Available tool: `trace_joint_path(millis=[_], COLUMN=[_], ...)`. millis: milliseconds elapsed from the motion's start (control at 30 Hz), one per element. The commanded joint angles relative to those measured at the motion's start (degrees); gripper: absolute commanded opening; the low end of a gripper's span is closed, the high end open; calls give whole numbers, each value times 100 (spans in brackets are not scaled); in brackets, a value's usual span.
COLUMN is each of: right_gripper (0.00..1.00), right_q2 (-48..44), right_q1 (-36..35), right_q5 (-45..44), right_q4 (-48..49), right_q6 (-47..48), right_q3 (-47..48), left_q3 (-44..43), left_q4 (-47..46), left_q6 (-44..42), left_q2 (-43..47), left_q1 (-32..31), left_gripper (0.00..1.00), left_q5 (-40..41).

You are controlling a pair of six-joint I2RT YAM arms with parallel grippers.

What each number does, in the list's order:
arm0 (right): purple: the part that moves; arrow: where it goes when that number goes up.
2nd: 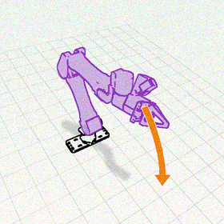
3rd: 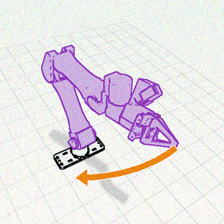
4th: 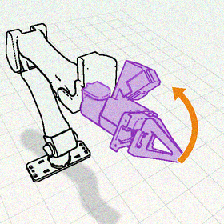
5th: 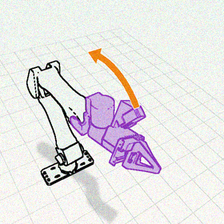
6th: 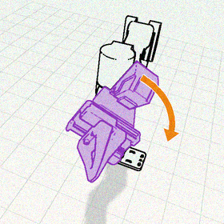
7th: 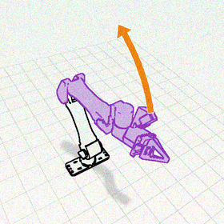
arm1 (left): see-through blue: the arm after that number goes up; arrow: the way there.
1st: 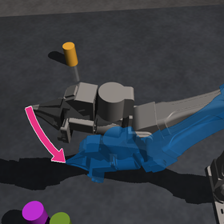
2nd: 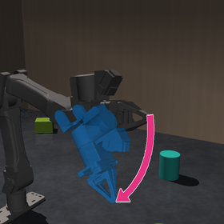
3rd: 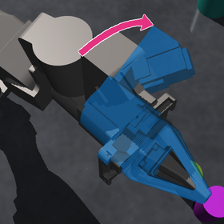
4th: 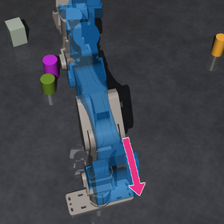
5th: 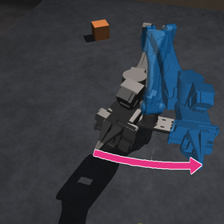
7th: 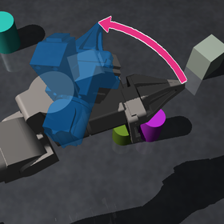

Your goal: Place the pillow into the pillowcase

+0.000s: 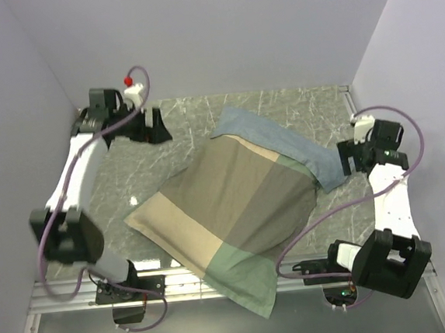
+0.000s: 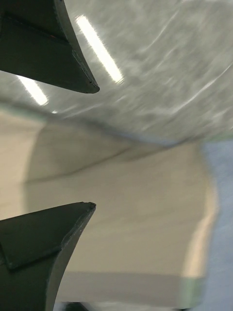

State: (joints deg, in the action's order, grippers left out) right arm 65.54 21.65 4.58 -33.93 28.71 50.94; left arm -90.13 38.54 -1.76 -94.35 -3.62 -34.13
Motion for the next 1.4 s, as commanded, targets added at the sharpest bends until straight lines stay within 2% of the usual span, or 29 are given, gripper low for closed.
trace_joint_path(millis=[0, 33, 100, 133, 200, 267, 333, 367, 400, 467, 500, 567, 600, 667, 700, 733, 767, 800, 833, 900, 967, 1000, 1033, 1100, 1233, 1367], right_gripper=[97, 97, 97, 97, 98, 99, 100, 100, 100, 100, 100, 100, 100, 100, 100, 100, 100, 100, 100, 96, 91, 89, 83, 79, 79, 79], right_q2=[-366, -366, -401, -410, -419, -393, -375, -358, -340, -305, -287, -235, -226, -165, -147, -147, -147, -164, -190, -269, -165, -77, 37, 511, 1914, 2928], right_q1=[-125, -230, -354, -415, -687, -811, -873, -890, -891, -891, -899, -908, -934, -1039, -1101, -1241, -1312, -1391, -1505, -1943, -2591, -2804, -3007, -3620, -4212, -4344], right_q5=[166, 244, 770, 1094, 1692, 1879, 2020, 2029, 2029, 2073, 2099, 2222, 2284, 2389, 2390, 2390, 2355, 2320, 2259, 1856, 1539, 1189, 1055, 695, -419, -598], right_q4=[-552, -718, -982, -1454, -1957, -2292, -2346, -2337, -2346, -2503, -2591, -2820, -2873, -2935, -2917, -2795, -2699, -2558, -2200, -1698, -995, -827, -591, -413, -289, -369], right_q6=[495, 548, 688, 976, 1224, 1216, 1103, 1058, 1049, 1101, 1145, 1260, 1286, 1260, 1199, 972, 822, 638, 192, -363, -1190, -1427, -1821, -2131, -2632, -2853], right_q3=[934, 1170, 1339, 1470, 1559, 1595, 1603, 1604, 1604, 1656, 1674, 1735, 1744, 1753, 1744, 1744, 1753, 1753, 1727, 1683, 1639, 1665, 1787, 1963, 2778, 3518], left_q3=[1117, 1607, 1927, 2138, 2349, 2473, 2570, 2579, 2492, 2343, 2246, 1641, 899, -52, -1206, -1809, -2381, -3205, -3369, -2838, -2065, -1374, -1054, -230, 574, 812], left_q4=[1032, 1093, 1146, 1260, 1313, 1340, 1314, 1261, 1235, 1095, 920, 760, 621, 444, 496, 879, 1144, 1460, 1698, 1535, 931, 796, 621, 225, -224, -365], left_q6=[-1150, -1238, -1344, -1388, -1362, -1388, -1319, -1283, -1266, -1213, -1335, -1545, -1947, -2205, -2293, -2259, -2215, -2171, -2162, -2022, -1820, -1767, -1706, -1478, -906, -528], left_q2=[731, 803, 821, 795, 673, 593, 400, 338, 164, -39, -266, -601, -1064, -1584, -2057, -2270, -2577, -2641, -2633, -2108, -1572, -1108, -886, -421, -207, -374], left_q1=[-375, -446, -683, -745, -982, -1140, -1404, -1422, -1422, -1405, -1309, -1072, -784, -431, -99, 35, 219, 256, 265, 195, 47, -68, -182, -490, -728, -728], left_gripper=[99, 99, 99, 99, 96, 95, 88, 81, 54, 20, 0, 0, 0, 0, 20, 39, 53, 85, 88, 99, 99, 99, 99, 99, 99, 99], left_q5=[29, 116, 248, 336, 599, 941, 1232, 1381, 1496, 2021, 2529, 2849, 3233, 3360, 3230, 2724, 2379, 2028, 1441, 1016, 575, 609, 696, 820, 944, 873])
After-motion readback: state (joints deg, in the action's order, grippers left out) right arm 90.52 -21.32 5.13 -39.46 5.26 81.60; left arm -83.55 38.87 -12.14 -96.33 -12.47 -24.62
